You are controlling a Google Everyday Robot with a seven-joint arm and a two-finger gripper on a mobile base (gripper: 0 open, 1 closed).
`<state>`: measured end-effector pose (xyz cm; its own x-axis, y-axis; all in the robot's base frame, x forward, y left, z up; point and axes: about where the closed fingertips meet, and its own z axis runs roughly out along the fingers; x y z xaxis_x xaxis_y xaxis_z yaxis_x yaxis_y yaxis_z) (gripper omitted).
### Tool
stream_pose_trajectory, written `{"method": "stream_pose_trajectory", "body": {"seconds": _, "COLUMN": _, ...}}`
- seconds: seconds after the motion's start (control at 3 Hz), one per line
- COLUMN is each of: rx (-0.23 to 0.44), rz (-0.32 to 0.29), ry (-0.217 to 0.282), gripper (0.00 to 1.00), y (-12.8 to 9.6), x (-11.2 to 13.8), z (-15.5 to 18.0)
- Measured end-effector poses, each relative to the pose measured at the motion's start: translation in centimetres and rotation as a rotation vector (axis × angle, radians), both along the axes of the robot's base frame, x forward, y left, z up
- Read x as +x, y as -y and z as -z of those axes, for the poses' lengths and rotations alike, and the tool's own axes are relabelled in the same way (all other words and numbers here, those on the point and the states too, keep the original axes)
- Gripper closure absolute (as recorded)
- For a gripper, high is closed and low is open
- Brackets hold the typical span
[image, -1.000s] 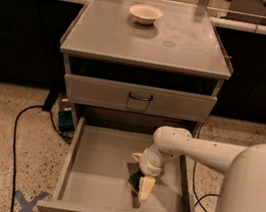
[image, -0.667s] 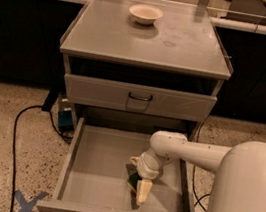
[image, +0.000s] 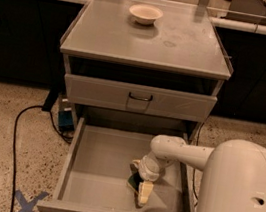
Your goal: Pick sponge from middle drawer and place on counter
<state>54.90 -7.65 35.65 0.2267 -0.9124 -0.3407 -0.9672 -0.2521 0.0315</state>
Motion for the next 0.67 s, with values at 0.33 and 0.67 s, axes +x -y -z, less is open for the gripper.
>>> {"method": "stream_pose_trajectory", "body": {"seconds": 0.33, "rx": -0.001, "rz": 0.000, "ry": -0.010, "gripper": 0.00, "y": 0.09, "x": -0.06, "z": 0.45}}
{"method": "stream_pose_trajectory", "body": {"seconds": 0.67, "rx": 0.003, "rz": -0.003, "ry": -0.023, "gripper": 0.00, "y": -0.08, "x": -0.26, "z": 1.11}}
